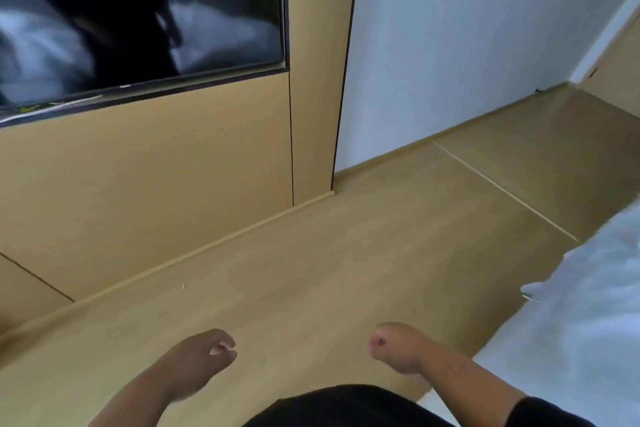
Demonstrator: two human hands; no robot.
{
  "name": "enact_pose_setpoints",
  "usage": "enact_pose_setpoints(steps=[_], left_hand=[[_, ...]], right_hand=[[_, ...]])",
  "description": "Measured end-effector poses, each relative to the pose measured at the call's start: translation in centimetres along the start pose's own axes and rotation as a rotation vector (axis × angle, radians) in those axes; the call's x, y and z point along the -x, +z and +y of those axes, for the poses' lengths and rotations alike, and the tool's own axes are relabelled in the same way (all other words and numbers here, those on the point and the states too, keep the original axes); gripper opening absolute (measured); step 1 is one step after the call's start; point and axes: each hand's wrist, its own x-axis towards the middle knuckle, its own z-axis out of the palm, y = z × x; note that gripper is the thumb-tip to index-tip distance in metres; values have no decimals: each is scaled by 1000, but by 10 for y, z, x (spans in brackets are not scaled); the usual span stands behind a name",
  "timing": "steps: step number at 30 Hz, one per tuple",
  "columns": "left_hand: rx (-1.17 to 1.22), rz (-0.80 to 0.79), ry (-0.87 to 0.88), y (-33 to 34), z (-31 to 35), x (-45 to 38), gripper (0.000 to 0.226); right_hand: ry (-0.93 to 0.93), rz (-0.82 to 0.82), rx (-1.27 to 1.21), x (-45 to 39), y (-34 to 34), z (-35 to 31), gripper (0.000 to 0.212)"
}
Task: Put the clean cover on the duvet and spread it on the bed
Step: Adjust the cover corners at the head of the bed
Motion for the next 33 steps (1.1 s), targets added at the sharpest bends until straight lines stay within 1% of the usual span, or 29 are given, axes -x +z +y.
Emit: enact_pose_setpoints(steps=[2,4,7,11,15,17,20,23,26,29,33], left_hand=[[37,41,3,-34,29,-37,7],[71,55,18,-59,57,-72,7],[77,23,41,-87,94,-130,6],[23,-89,95,-120,142,-229,8],[-82,-182,193,-154,207,-347,13],[-145,-255,229,-170,253,-404,13],[-275,-373,287,-182,336,-468,11],[-415,-445,412,-175,433,-521,17],[-565,-506,565,-146,528,-558,27],[-631,-558,661,-102,612,-591,30],[-689,-579,716,-42,718,-626,34]], right_hand=[[5,2,5,-24,-48,-7,30],[6,38,-24,-46,-91,-15,25],[-14,106,-86,-83,-146,-25,16],[-7,145,-132,-145,-203,-20,25],[143,213,-261,-201,-255,7,30],[235,262,-345,-218,-282,23,30],[359,350,-479,-222,-318,49,28],[471,445,-610,-218,-346,86,26],[566,512,-726,-217,-362,136,28],[638,522,-815,-225,-378,194,26],[671,515,-861,-240,-418,290,24]])
